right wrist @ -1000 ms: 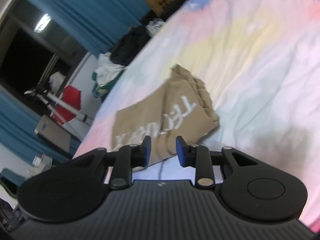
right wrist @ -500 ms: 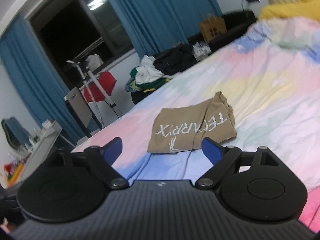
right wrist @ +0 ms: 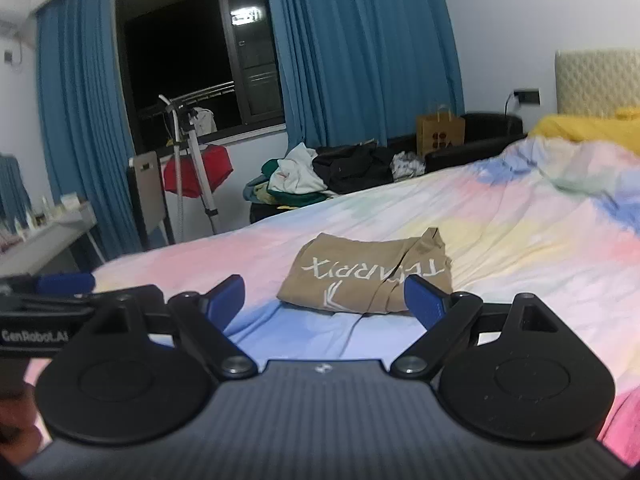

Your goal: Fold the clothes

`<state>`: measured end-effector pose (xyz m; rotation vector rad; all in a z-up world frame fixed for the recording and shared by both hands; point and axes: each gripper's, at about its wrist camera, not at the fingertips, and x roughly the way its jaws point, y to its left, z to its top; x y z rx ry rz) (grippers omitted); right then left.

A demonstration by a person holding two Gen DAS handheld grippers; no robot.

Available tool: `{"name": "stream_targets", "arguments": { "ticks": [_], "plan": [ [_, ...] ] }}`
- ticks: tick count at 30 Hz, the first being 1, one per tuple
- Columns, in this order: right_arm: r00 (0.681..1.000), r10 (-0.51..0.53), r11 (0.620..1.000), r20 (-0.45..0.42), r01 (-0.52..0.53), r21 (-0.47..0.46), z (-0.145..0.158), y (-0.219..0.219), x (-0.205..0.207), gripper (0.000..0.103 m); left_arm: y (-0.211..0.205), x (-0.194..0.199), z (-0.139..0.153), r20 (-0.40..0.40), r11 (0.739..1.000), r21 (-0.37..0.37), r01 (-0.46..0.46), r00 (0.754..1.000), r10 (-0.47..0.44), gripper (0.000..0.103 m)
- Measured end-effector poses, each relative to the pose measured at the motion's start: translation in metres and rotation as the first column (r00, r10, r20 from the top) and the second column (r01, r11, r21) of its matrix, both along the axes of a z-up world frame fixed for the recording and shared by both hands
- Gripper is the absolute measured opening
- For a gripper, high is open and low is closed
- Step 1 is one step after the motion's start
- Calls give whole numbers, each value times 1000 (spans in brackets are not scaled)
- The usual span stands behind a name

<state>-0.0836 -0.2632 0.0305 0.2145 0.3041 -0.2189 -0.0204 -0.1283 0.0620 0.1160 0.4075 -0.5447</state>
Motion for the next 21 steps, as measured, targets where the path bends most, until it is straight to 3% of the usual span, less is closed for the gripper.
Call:
{"name": "stream_targets", "arguments": {
  "ticks": [9,21],
  "plan": [
    [998,-58,995,-31,55,-84,-18,13,13,88,9,2,-18,1,999,-1,-32,999,32,103],
    [995,-87,990,-39,82,-118,-26,17,16,88,11,9,-23,-17,998,-19,-54,998,54,103]
  ]
}}
